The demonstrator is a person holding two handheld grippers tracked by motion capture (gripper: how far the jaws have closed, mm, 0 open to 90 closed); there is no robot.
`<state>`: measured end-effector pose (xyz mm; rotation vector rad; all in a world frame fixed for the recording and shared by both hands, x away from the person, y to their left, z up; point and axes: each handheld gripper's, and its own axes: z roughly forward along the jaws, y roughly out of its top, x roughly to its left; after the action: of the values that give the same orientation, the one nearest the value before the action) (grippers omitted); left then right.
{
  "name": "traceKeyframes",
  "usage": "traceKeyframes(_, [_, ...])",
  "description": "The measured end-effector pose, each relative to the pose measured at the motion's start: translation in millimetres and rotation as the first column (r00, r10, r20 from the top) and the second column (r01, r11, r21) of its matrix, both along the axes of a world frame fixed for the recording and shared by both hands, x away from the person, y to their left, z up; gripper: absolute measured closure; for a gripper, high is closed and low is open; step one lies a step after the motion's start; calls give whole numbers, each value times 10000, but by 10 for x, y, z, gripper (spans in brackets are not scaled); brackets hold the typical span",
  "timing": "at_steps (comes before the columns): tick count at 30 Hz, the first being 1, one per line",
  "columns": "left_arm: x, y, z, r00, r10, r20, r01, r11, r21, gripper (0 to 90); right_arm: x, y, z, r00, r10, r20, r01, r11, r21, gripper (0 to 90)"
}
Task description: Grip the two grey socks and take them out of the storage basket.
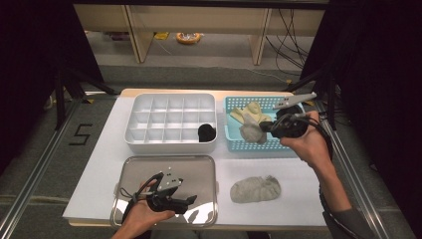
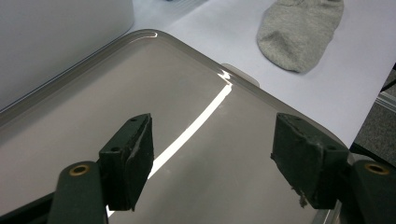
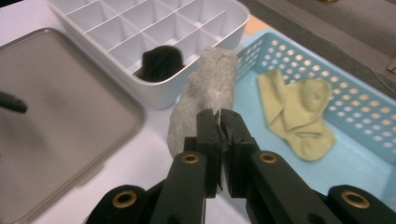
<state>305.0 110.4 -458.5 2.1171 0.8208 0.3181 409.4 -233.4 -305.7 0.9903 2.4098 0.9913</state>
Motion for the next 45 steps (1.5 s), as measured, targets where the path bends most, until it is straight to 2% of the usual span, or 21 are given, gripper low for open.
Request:
traceKeyframes(2, [3,7,1,10000,-10,-41,10,10000,74,287,-79,-1,-68,9997,192,-168,-192,9998,-10,874])
traceKeyframes(3, [2,7,2,10000,16,-35,-16,10000,91,288,-120,5,-124,9994,326,-90,-325,9994,110,875])
traceKeyframes(7, [5,7,-1,10000,-26,-54,26,10000,77,289,-262,-2,-268,9976,375,-575,-355,9987,360,874])
traceKeyframes(9, [9,9,-4,10000,23,-19,-22,9999,120,289,-305,-10,-352,9978,427,-501,-401,9978,522,875])
traceKeyframes(13, [8,15,2,10000,34,-12,-34,10000,39,290,-424,-10,-479,9955,574,-752,-541,9975,460,874])
traceKeyframes(17, [5,15,1,10000,54,10,-54,10000,36,290,-539,-12,-650,9934,850,-770,-806,9950,583,875])
traceKeyframes(21, [8,12,4,10000,6,58,-6,9999,130,290,-667,27,-775,9907,909,-1013,-823,9929,858,874])
traceKeyframes(25, [8,14,6,10000,22,88,-24,9998,176,290,-746,65,-858,9880,1141,-1044,-1041,9899,960,874])
traceKeyframes(28, [0,5,4,9999,118,73,-118,9999,19,290,-795,103,-902,9858,1314,-1044,-1210,9876,1004,874])
traceKeyframes(29, [1,9,8,9999,73,71,-73,9999,84,290,-833,126,-916,9831,1292,-1297,-1151,9872,1107,874])
traceKeyframes(31, [-1,7,7,9999,110,85,-111,9999,101,290,-839,142,-974,9826,1465,-1145,-1335,9844,1143,873])
traceKeyframes(32, [-2,5,4,10000,72,56,-72,10000,17,290,-855,151,-1006,9812,1443,-1278,-1288,9841,1223,873])
traceKeyframes(33, [-9,2,4,9999,121,-19,-121,9999,-16,290,-840,146,-1049,9805,1534,-1226,-1382,9826,1239,872])
traceKeyframes(34, [-5,7,10,10000,4,61,-5,10000,75,290,-843,151,-1100,9816,1341,-1357,-1159,9842,1340,872])
traceKeyframes(36, [-7,8,12,10000,9,59,-10,10000,80,290,-811,113,-1191,9775,1214,-1724,-1024,9881,1150,870])
traceKeyframes(37, [-7,7,12,10000,13,62,-13,10000,71,290,-786,91,-1261,9779,1077,-1794,-853,9881,1280,870])
traceKeyframes(38, [-6,7,12,10000,7,66,-7,10000,77,290,-773,63,-1303,9703,875,-2257,-601,9902,1257,869])
traceKeyframes(39, [-4,5,9,10000,1,66,-2,10000,76,290,-730,19,-1364,9734,713,-2175,-464,9920,1176,869])
traceKeyframes(40, [-4,5,8,10000,-1,63,0,10000,75,290,-698,-23,-1420,9705,438,-2371,-166,9932,1156,868])
traceKeyframes(41, [-3,5,6,10000,-12,63,12,10000,84,290,-679,-47,-1450,9688,418,-2442,-139,9933,1149,867])
traceKeyframes(45, [-1,8,1,9999,-19,122,16,9996,274,290,-645,-106,-1532,9670,-42,-2547,388,9906,1310,821])
